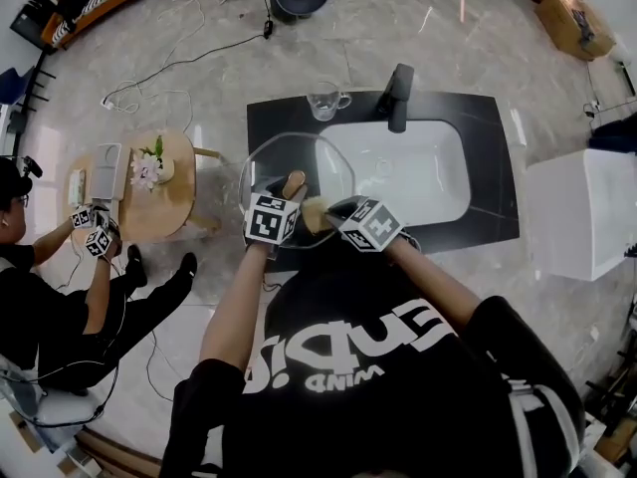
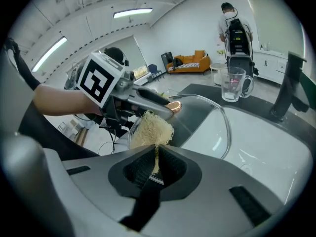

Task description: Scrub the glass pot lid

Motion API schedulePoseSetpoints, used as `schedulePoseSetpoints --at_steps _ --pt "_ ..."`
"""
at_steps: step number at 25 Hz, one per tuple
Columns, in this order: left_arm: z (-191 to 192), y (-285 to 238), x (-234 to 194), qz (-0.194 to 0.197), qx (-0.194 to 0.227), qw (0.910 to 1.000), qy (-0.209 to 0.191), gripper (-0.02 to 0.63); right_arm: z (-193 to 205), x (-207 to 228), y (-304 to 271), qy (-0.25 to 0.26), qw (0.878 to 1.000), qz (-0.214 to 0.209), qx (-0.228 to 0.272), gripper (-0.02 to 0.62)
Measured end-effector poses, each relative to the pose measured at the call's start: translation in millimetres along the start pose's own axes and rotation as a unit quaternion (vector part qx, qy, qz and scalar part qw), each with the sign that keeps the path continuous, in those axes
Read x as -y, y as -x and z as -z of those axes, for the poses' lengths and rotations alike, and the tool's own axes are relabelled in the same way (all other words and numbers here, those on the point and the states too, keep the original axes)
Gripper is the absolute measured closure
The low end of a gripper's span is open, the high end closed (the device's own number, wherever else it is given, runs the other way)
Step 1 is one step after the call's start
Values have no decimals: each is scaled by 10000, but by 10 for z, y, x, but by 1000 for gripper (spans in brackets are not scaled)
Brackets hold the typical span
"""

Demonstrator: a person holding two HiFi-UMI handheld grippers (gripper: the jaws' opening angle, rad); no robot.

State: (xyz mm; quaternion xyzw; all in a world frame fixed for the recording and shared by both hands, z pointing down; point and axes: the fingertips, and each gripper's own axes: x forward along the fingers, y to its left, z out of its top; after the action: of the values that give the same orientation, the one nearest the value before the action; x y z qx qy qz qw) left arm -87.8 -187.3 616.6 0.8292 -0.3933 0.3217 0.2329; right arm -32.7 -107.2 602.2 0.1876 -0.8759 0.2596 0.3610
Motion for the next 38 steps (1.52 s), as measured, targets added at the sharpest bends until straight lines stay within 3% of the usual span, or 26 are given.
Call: schedulePoseSetpoints --at_steps 8,23,33,38 --pt "-2 1 7 5 -11 10000 39 422 105 -70 -307 218 9989 -140 -403 571" --pt "8 -9 6 -72 -7 9999 121 422 -189 -198 -649 563 9976 -281 -284 571" --pt "0 -14 12 -126 -13 9998 131 423 -169 -197 -659 822 9961 -201 -244 571" --pt "6 -5 2 -174 -8 9997 151 422 -107 -139 -604 701 9970 -167 -267 571"
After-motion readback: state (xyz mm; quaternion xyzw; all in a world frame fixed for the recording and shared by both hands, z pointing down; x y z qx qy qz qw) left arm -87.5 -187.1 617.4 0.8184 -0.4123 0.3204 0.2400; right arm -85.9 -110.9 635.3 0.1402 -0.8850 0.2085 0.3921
